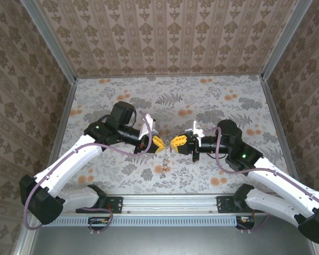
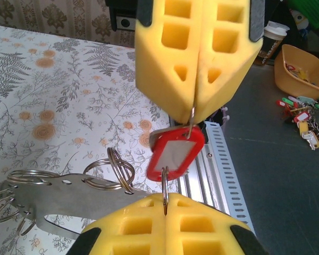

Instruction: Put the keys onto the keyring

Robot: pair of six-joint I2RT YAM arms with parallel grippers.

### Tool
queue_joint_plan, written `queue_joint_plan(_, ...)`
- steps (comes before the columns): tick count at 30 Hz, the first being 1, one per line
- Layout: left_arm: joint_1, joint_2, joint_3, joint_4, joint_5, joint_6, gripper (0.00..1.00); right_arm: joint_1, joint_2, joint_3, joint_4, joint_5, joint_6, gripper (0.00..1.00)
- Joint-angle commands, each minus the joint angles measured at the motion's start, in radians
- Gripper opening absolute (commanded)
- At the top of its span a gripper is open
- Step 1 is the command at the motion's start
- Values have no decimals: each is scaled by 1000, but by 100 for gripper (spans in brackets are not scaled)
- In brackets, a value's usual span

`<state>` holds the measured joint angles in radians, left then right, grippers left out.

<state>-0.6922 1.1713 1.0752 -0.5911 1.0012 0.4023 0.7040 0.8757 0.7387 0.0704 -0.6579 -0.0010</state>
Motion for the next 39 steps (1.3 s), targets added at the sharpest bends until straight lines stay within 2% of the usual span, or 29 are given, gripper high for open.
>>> queue_joint_plan(1,1,-29,6,2,7,46,0,-8,-19,-32,-9,-3,0,0)
queue_joint_plan(6,-10,-96,-15,14,-32,95,0,-25,-37,-81,67,-82,39,0)
queue_joint_plan(12,-23,-32,76,-177,-35,195,0,-41,-72,-99,109,-127,65,0)
queue_joint_plan(18,-21,-15,121,-239,-42,222,0,-39,-65,-87,167,-130,84,0)
queue_joint_plan(34,6,-40,106,-196,5,205,0,38,1,-71,180,-71,30,0)
queue_joint_plan(39,7,-45,107,-190,13,201,0,40,-5,-84,201,-4,22,0)
